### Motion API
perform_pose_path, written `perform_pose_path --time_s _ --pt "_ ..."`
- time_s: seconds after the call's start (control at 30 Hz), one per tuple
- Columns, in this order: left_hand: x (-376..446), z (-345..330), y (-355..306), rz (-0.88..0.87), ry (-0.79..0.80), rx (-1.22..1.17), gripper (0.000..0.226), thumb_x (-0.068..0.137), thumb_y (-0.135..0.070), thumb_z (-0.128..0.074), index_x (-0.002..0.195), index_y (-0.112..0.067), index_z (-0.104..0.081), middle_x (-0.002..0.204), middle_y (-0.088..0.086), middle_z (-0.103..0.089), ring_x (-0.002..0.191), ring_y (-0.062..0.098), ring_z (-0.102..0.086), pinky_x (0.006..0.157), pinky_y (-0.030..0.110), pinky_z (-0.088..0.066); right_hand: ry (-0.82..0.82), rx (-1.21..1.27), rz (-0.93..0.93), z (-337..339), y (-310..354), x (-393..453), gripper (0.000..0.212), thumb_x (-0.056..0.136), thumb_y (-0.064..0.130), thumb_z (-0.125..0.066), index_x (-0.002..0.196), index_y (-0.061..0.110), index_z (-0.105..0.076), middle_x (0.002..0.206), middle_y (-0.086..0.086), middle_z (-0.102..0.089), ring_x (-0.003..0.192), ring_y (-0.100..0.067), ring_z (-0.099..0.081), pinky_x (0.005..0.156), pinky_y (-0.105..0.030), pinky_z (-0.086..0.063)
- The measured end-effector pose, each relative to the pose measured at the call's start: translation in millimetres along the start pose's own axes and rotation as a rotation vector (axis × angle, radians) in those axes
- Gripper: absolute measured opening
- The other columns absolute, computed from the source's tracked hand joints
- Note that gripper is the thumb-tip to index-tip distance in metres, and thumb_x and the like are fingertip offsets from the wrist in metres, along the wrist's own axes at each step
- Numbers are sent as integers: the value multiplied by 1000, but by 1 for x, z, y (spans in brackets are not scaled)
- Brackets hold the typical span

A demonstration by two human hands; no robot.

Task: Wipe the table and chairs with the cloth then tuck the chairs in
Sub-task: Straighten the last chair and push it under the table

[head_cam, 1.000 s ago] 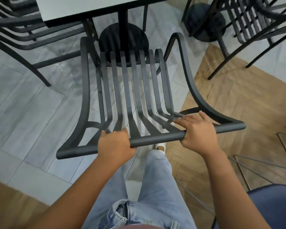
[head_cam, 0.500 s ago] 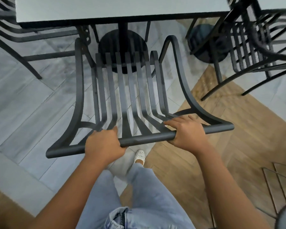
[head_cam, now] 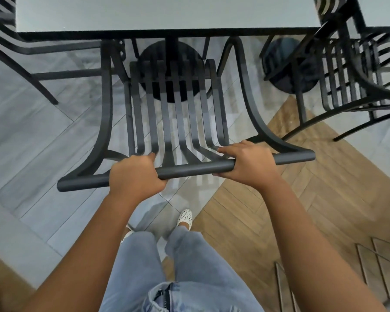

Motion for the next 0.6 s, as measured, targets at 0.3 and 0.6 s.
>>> perform_pose_path --time_s 0.3,0.6 --pt "17 6 -16 42 81 -12 45 80 -50 -56 118 -26 -56 82 -2 -60 69 18 -47 62 28 -39 -37 -16 43 4 -22 19 50 68 69 -56 93 29 -72 76 11 -69 74 -13 -65 54 -23 -39" --pt "36 17 -14 50 -3 -11 40 75 -44 -62 111 -27 -63 79 -3 -64 67 20 -52 59 25 -36 80 -25 30 8 -27 44 58 72 74 -56 114 34 -64 85 10 -66 84 -12 -60 57 -24 -35"
Point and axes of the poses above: each hand's wrist, its own x-axis towards the middle knuckle, its own z-axis out of the back of the hand, y = z × x, the point moved 5 cm from there along x, towards the middle knuckle
